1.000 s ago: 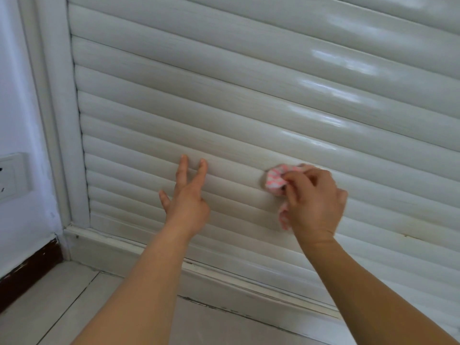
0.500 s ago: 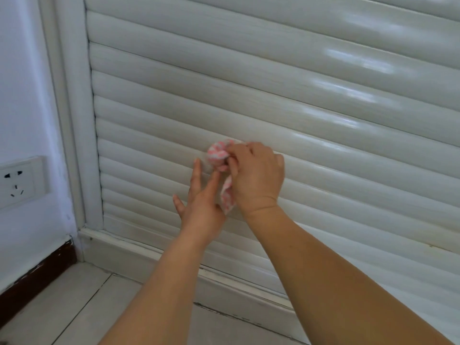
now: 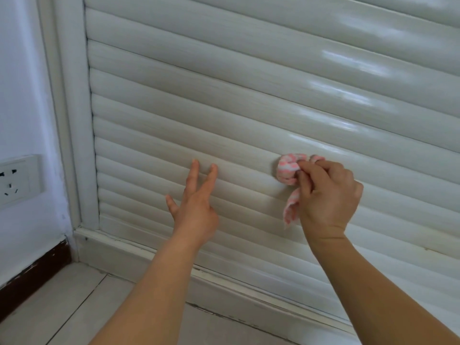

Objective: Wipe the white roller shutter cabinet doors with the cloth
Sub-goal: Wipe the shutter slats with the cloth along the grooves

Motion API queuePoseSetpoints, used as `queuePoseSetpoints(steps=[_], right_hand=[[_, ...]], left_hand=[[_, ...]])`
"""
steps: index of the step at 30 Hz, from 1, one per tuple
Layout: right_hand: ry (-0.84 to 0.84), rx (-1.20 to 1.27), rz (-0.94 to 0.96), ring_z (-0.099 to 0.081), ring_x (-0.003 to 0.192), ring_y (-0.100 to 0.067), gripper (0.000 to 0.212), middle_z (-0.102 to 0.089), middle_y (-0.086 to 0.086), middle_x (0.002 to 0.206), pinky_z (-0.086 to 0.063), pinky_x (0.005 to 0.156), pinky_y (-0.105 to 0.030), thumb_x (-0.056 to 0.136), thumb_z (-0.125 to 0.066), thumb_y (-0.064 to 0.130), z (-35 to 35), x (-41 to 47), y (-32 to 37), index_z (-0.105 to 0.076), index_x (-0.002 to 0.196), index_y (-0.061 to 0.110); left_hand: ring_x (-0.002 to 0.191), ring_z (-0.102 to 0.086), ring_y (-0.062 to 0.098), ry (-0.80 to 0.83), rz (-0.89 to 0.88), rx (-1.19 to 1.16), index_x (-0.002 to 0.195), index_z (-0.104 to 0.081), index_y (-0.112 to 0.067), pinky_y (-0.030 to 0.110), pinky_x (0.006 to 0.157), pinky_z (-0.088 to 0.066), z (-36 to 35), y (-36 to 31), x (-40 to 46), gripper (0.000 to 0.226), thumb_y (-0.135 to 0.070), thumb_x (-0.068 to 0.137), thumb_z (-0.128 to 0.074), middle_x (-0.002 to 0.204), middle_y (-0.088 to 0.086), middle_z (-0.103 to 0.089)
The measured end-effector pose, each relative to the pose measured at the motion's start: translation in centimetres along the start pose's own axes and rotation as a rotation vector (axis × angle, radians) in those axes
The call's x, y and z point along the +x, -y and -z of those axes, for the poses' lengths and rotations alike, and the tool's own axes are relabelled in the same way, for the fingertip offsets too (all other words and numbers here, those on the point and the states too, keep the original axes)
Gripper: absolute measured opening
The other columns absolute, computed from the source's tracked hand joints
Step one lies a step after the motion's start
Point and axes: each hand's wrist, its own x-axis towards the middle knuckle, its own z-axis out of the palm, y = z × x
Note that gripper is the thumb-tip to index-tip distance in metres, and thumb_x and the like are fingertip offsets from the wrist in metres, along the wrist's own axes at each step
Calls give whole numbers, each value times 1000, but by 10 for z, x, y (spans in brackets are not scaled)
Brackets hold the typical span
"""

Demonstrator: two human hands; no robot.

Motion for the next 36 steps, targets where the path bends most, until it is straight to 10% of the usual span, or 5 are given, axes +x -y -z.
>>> queuePoseSetpoints(steps=[9, 13, 30, 33, 36], right_hand=[[87, 10, 239, -59, 67, -28, 12, -64, -2, 78, -21, 68, -33, 76, -62, 31, -44, 29, 99, -73, 79, 28], [158, -72, 391, -56, 65, -26, 17, -61, -4, 74, -20, 67, -33, 57, -72, 20, -60, 37, 135, -71, 74, 22], [48, -37, 818, -62, 80, -25, 27, -65, 1, 84, -30, 73, -35, 85, -51, 14, -53, -7, 62, -73, 96, 24], [146, -75, 762, -60, 70, -25, 40, -65, -1, 80, -28, 70, -34, 75, -40, 13, -37, -19, 45, -74, 94, 22], [347, -151, 666, -59, 69, -26, 44, -65, -3, 82, -23, 67, -33, 48, -70, 19, -23, -31, 33, -75, 91, 22]], left_hand=[[130, -9, -13, -85, -57, -170, 146, -20, -35, 50, 113, 1, -1, 7, 2, 88, 13, 76, -43, 155, -18, 2], [128, -38, 14, -289, -83, -454, 131, -48, -10, 27, 112, -24, -1, 19, 9, 68, 16, 69, -39, 130, 2, -38], [119, -38, -3, -289, 127, -684, 146, -23, -13, 32, 110, -31, 3, 26, 14, 77, 23, 78, -32, 140, 3, -36], [119, -35, -5, -270, 129, -671, 146, -22, -12, 32, 111, -30, 5, 25, 14, 77, 23, 78, -31, 141, 4, -35], [123, -32, -4, -226, 107, -635, 146, -21, -15, 30, 113, -26, 9, 24, 10, 79, 24, 77, -29, 145, 2, -29]])
